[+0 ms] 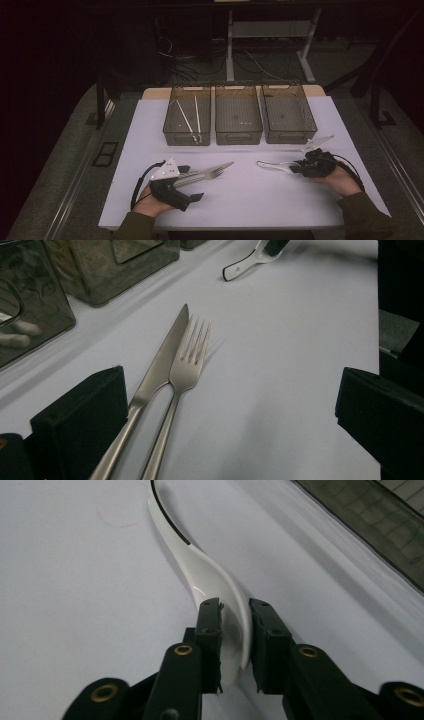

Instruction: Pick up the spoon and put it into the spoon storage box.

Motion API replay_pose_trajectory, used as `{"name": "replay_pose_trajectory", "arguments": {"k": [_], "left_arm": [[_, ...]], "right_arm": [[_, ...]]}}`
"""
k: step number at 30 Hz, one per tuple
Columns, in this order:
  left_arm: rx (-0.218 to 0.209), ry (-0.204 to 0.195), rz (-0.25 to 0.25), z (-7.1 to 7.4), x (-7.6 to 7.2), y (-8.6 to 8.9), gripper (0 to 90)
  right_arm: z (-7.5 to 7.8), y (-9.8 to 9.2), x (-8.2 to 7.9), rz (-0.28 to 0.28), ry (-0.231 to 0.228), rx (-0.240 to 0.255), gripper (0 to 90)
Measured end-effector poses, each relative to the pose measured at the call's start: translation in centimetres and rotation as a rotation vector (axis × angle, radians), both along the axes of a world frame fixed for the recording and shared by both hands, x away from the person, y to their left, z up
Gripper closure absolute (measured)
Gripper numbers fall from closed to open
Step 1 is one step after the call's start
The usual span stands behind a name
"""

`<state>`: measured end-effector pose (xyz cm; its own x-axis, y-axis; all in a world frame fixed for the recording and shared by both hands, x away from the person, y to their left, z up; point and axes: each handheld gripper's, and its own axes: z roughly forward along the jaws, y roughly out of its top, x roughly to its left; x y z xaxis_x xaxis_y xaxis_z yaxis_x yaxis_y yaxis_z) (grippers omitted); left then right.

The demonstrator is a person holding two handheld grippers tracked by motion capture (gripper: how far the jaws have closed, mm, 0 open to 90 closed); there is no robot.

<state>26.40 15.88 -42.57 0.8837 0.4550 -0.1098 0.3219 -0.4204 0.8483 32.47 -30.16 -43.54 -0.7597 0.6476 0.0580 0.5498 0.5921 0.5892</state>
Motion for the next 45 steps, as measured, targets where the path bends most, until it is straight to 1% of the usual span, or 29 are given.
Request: {"name": "replay_pose_trajectory", "arguments": {"k": [3,10,14,15,17,21,22,23,25,28,31,34,38,43,44,45], "left_arm": [[-0.001,-0.002,-0.001,0.0,0.0,0.0,0.0],[-0.007,-0.015,-0.002,-0.2,0.2,0.1,0.0],[0.003,0.003,0.003,-0.8,0.4,-0.1,0.0],[0.015,0.003,0.002,-0.9,0.5,-0.1,0.0],[0.011,0.004,0.003,-0.9,0.5,-0.1,0.0],[0.001,-0.002,0.006,-0.8,0.4,-0.1,0.0],[0.004,-0.004,0.005,-0.7,0.4,0.0,0.0],[-0.004,-0.005,0.008,-0.7,0.4,0.0,0.0],[-0.008,-0.008,0.006,-0.5,0.3,0.1,0.0],[-0.003,-0.014,0.003,-0.4,0.2,0.1,0.0],[-0.003,-0.013,0.003,-0.4,0.1,0.1,0.0],[-0.013,-0.011,0.004,-0.4,0.2,0.1,0.0],[-0.022,-0.011,0.006,-0.4,0.2,0.1,0.0],[-0.018,-0.012,0.003,-0.3,0.2,0.0,0.0],[-0.017,-0.013,0.003,-0.3,0.2,0.0,0.0],[-0.015,-0.013,0.002,-0.3,0.2,0.0,0.0]], "right_arm": [[0.1,-0.1,-0.1,0.011,0.000,0.004,80.6],[0.2,0.0,-0.1,0.014,-0.005,0.001,81.5],[0.3,-0.1,-0.1,0.008,-0.001,0.007,81.6],[0.3,-0.1,-0.1,0.004,-0.003,0.006,81.7],[0.5,-0.2,-0.1,-0.002,-0.008,0.008,81.8],[1.2,-0.4,-0.2,-0.017,-0.020,0.038,81.9],[1.3,-0.5,-0.2,-0.015,-0.026,0.049,81.9],[1.5,-0.5,-0.3,-0.015,-0.035,0.055,81.9],[1.9,-0.5,-0.3,-0.011,-0.046,0.068,82.0],[2.5,-0.6,-0.3,-0.014,-0.063,0.097,82.0],[3.0,-0.5,-0.3,-0.018,-0.076,0.115,82.0],[3.7,-0.4,-0.2,-0.020,-0.092,0.139,82.0],[4.6,-0.2,0.1,-0.025,-0.110,0.179,82.0],[5.4,0.1,0.8,-0.042,-0.140,0.207,82.1],[5.6,0.2,1.0,-0.044,-0.140,0.212,82.1],[5.8,0.3,1.2,-0.048,-0.148,0.210,82.1]]}}
